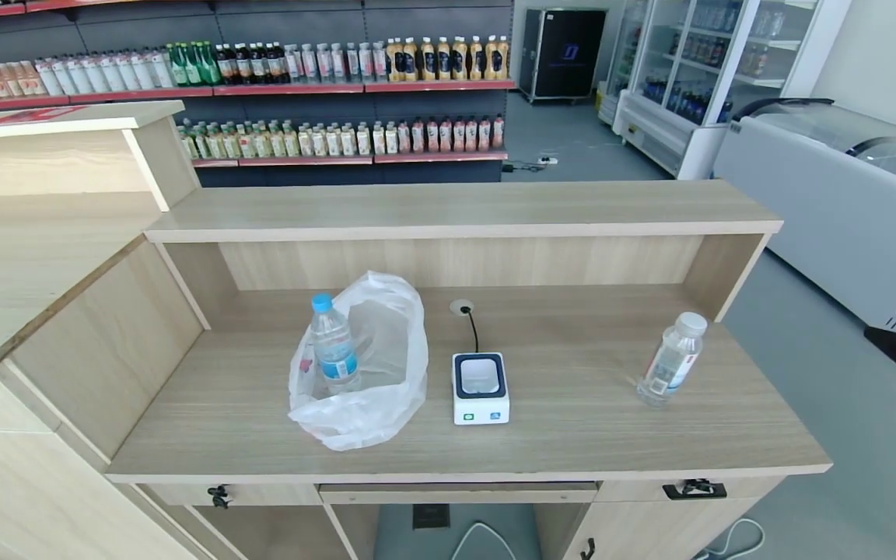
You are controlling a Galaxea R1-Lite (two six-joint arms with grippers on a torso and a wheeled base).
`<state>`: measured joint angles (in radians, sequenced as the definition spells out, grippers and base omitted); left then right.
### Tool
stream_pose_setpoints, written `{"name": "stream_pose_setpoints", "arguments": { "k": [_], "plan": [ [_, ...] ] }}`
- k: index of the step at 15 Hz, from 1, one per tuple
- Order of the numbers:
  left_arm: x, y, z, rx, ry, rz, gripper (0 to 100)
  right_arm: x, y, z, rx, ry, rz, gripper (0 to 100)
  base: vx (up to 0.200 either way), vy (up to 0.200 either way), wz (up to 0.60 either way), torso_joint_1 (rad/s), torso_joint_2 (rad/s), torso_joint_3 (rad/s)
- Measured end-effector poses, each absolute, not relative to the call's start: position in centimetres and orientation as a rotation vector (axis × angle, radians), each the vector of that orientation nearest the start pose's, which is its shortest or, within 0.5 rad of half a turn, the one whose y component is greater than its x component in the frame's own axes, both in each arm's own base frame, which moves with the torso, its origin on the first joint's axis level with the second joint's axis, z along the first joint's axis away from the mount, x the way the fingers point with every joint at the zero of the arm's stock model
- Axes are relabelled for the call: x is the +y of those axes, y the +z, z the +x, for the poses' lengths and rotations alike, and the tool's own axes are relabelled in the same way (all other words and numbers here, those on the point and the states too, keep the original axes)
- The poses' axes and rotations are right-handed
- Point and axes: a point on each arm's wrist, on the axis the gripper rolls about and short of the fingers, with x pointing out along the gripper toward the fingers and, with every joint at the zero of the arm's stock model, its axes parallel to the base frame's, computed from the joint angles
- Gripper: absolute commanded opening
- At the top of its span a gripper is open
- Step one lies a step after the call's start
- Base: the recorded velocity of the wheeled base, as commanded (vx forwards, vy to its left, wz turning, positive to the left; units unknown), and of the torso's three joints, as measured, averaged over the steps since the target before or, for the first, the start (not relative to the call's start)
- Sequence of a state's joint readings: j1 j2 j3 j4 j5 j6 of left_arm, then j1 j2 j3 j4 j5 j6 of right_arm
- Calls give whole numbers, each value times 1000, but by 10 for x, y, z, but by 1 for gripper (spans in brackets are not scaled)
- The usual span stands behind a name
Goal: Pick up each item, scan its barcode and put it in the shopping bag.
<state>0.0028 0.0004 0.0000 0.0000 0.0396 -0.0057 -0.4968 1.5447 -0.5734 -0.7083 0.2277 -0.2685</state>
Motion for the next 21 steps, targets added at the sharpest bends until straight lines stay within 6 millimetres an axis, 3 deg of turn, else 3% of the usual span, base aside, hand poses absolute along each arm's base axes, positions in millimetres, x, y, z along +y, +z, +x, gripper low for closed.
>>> {"name": "stream_pose_setpoints", "arguments": {
  "k": [3, 7, 14, 21],
  "plan": [
    [1, 75, -23, 0, 42, -6, 100, -116, 157, 206, 268, -205, -200, 100, 0, 0, 0, 0, 0, 0],
    [1, 75, -23, 0, 42, -6, 100, -126, 145, 199, 274, -254, -199, 100, 0, 0, 0, 0, 0, 0],
    [1, 75, -23, 0, 42, -6, 100, -148, 97, 232, 300, -157, -246, 100, 0, 0, 0, 0, 0, 0],
    [1, 75, -23, 0, 42, -6, 100, -132, 66, 267, 274, -6, -253, 100, 0, 0, 0, 0, 0, 0]
  ]
}}
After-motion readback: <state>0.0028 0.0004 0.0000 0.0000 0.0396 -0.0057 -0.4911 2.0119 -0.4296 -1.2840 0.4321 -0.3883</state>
